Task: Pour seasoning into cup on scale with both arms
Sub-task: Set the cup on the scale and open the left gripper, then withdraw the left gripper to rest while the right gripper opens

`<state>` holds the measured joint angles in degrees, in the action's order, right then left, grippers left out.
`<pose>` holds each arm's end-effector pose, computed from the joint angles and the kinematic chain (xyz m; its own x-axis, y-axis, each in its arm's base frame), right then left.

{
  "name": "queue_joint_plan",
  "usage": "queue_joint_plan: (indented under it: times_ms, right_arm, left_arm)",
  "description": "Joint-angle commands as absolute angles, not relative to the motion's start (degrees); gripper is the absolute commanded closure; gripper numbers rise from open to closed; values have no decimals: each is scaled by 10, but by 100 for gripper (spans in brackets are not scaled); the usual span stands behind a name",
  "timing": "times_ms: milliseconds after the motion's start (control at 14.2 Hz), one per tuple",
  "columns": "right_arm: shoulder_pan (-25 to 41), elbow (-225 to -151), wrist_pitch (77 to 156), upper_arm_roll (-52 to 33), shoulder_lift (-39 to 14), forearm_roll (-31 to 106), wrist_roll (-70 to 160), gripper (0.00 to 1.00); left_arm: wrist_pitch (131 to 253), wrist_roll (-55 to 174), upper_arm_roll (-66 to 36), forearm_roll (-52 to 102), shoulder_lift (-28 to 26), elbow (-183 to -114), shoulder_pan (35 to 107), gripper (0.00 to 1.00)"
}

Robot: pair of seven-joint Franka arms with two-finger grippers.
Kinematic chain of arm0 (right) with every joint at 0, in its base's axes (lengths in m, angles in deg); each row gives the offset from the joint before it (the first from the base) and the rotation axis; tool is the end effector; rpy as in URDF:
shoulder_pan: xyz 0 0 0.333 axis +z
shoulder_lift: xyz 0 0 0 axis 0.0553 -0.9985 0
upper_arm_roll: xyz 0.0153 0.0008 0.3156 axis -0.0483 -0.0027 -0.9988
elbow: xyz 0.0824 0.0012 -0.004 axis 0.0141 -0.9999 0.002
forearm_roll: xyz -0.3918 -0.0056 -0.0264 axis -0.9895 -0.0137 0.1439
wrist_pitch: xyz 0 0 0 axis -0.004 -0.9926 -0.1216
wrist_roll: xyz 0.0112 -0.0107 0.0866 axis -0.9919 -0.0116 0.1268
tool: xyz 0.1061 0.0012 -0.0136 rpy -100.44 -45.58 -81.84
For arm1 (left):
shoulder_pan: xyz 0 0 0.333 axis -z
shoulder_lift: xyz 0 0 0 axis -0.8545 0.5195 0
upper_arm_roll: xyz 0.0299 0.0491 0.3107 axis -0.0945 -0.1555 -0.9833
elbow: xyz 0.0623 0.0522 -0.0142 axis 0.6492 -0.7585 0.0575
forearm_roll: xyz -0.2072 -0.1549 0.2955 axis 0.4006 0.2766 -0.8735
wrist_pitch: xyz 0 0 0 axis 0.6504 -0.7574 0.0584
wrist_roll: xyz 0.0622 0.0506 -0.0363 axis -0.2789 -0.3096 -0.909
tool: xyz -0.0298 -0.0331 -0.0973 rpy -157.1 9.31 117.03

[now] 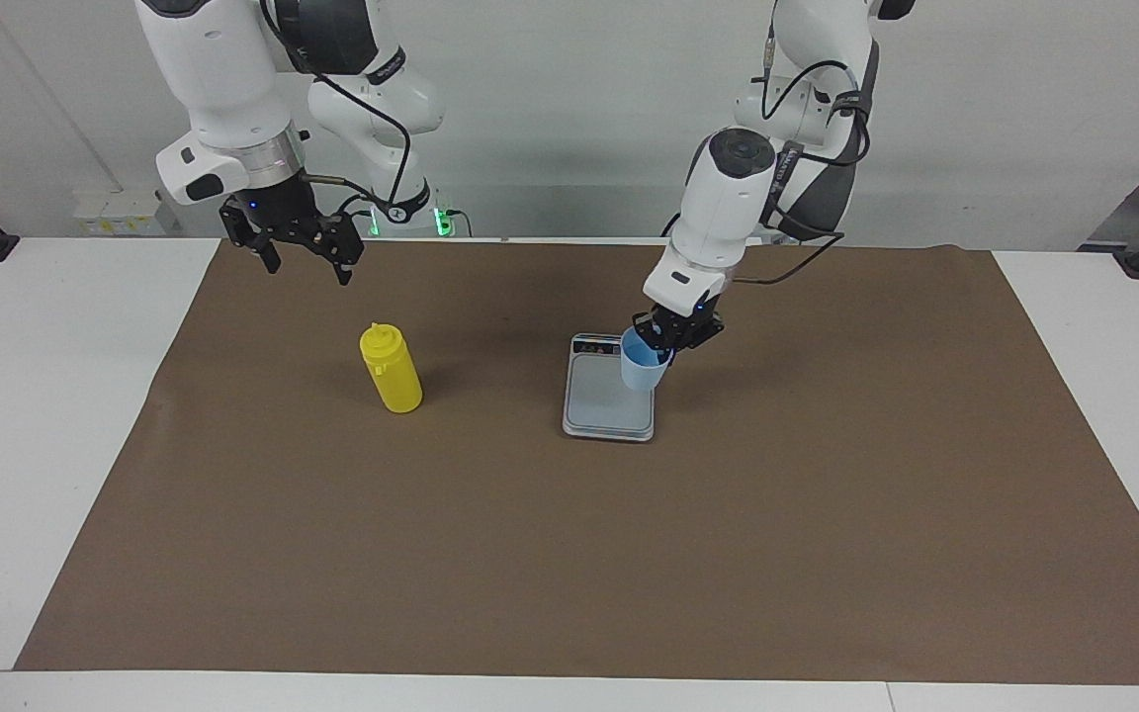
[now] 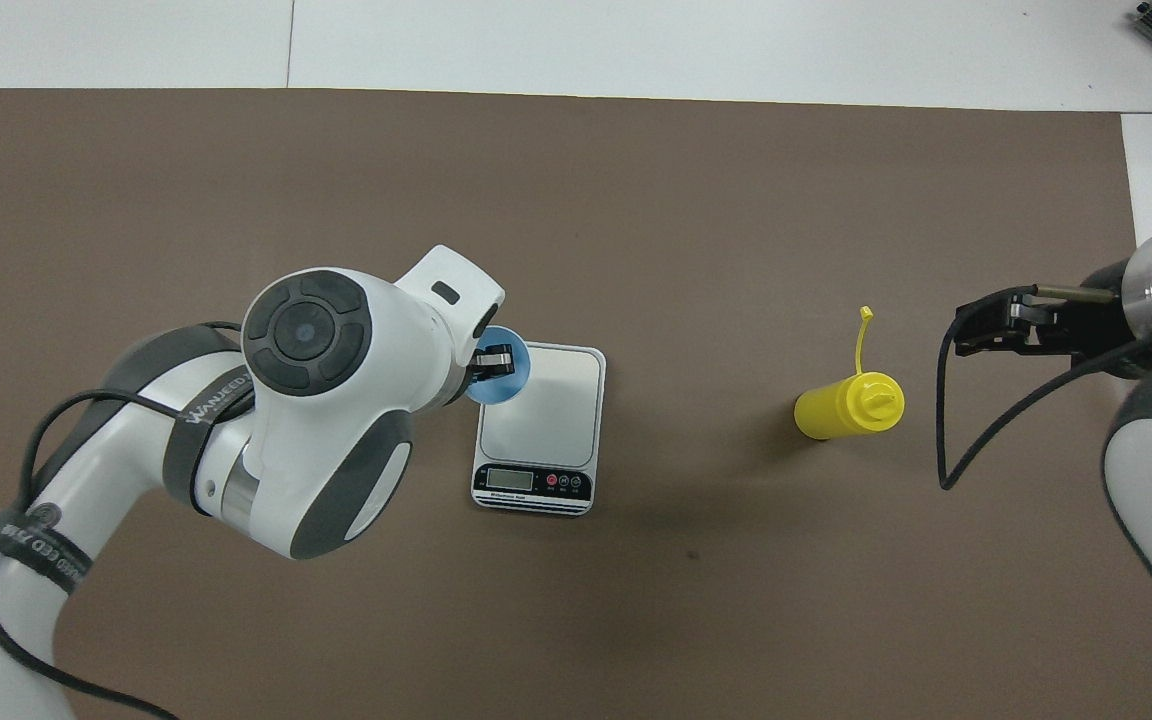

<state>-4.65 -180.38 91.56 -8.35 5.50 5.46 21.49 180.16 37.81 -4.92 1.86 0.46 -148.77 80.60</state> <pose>0.5407 0.0407 0.6058 0.9822 -0.1879 -0.0011 -0.1877 -0.9815 0.0365 0.5011 -0.3504 0.4079 0.9972 0.0609 0.0432 0.0552 -0.9910 0.1220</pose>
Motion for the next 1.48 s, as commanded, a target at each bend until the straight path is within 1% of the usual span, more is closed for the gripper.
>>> queue_joint_plan:
  times_ms: [0, 353, 424, 494, 565, 635, 706, 847, 988, 1200, 1412]
  right_arm:
    - [-54, -1817, 924, -86, 66, 55, 204, 0]
    - [-55, -1821, 940, -86, 67, 55, 199, 0]
    - [-55, -1821, 940, -86, 67, 55, 199, 0]
    - [-55, -1821, 940, -86, 67, 55, 198, 0]
    - [-55, -1821, 941, -86, 67, 55, 192, 0]
    - [-55, -1821, 944, -86, 67, 55, 186, 0]
    - [-55, -1822, 946, -86, 66, 55, 185, 0]
    - [-55, -1825, 947, -86, 67, 55, 185, 0]
    - [-61, -1825, 946, -85, 65, 65, 180, 0]
    - [-97, -1825, 944, -85, 54, 119, 114, 0]
    - [-109, -1823, 948, -85, 23, 124, 57, 0]
  left_arm:
    - [1825, 366, -59, 5, 12, -1496, 816, 100]
    - [1846, 350, -59, -1, 27, -1505, 831, 100]
    - [1846, 350, -59, -11, 28, -1505, 831, 94]
    - [1846, 350, -59, -12, 29, -1505, 830, 72]
    - [1846, 350, -59, -13, 29, -1505, 830, 34]
    - [1837, 349, -61, -13, 28, -1500, 830, 0]
    - [1824, 343, -62, -13, 20, -1498, 829, 0]
    - [1762, 349, -68, -14, -12, -1473, 813, 0]
    - [1721, 367, -68, -15, -41, -1463, 779, 0]
    - [1672, 437, -68, -13, -94, -1463, 723, 0]
    - [1602, 557, -70, -7, -144, -1464, 662, 0]
